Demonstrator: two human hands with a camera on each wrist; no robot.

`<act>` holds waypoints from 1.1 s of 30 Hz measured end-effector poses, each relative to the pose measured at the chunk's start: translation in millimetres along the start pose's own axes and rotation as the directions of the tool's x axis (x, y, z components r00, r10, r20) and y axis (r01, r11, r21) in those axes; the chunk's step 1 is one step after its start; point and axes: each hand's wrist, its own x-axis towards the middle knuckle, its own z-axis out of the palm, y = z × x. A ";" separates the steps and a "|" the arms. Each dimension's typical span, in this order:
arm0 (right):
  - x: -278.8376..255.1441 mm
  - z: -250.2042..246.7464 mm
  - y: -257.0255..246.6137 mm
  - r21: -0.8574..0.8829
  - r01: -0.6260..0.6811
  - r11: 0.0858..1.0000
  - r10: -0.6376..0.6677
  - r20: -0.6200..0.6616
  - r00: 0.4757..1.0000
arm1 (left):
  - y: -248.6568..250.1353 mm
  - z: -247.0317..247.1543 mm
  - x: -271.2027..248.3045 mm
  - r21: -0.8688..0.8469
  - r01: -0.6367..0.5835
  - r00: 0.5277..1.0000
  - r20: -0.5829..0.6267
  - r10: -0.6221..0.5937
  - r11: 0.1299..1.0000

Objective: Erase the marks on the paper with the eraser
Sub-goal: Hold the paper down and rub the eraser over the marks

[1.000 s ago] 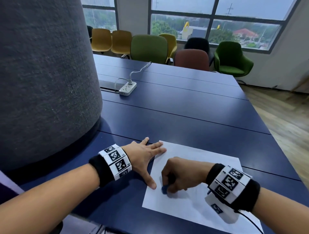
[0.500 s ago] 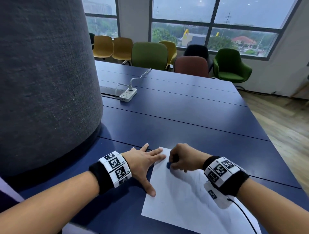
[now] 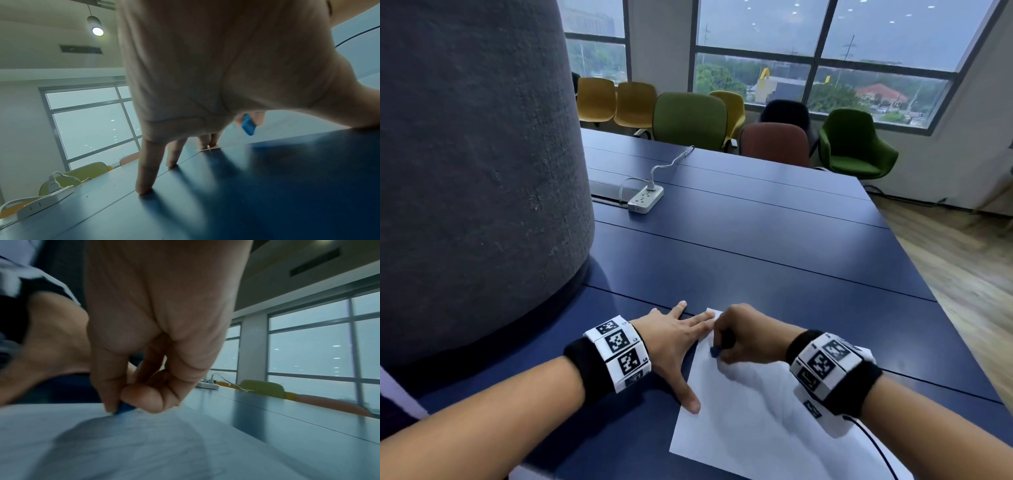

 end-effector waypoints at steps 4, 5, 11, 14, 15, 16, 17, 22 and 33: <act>5.5 -8.0 4.8 -0.002 -0.064 0.998 0.064 -0.025 0.998 | 1.3 -0.8 0.0 0.008 0.012 1.000 0.028 -0.013 1.000; 9.2 -11.5 8.7 -0.027 -0.081 0.996 0.078 -0.094 0.993 | 1.0 -0.5 0.1 0.015 0.016 0.999 0.033 -0.016 1.000; -2.7 -7.1 -0.7 -0.037 -0.020 0.999 0.023 0.076 0.997 | 1.0 -0.9 1.6 0.015 0.022 0.999 0.033 -0.023 1.000; 4.6 -16.6 10.0 -0.005 -0.105 0.994 0.105 -0.028 0.994 | 1.5 -1.9 1.3 0.027 0.031 0.998 0.045 -0.032 0.999; 6.8 -17.8 14.0 0.003 -0.120 0.993 0.119 -0.082 0.989 | 1.1 -1.5 1.0 0.028 0.031 0.999 0.040 -0.032 0.999; 6.8 -17.3 15.3 0.002 -0.117 0.993 0.117 -0.115 0.987 | 0.8 -1.4 0.4 0.025 0.029 0.999 0.034 -0.030 0.999; 5.1 -14.9 14.6 -0.011 -0.103 0.995 0.101 -0.113 0.988 | 0.4 -1.1 0.0 0.020 0.026 0.999 0.031 -0.026 0.999; -2.7 -12.9 5.8 0.013 -0.087 0.996 0.086 0.074 0.994 | 1.0 -1.5 -0.7 0.016 0.025 0.999 0.041 -0.025 1.000; 0.3 -14.9 9.4 -0.053 -0.086 0.995 0.085 -0.028 0.996 | 2.2 -2.6 -1.6 0.014 0.031 0.999 0.042 -0.031 0.999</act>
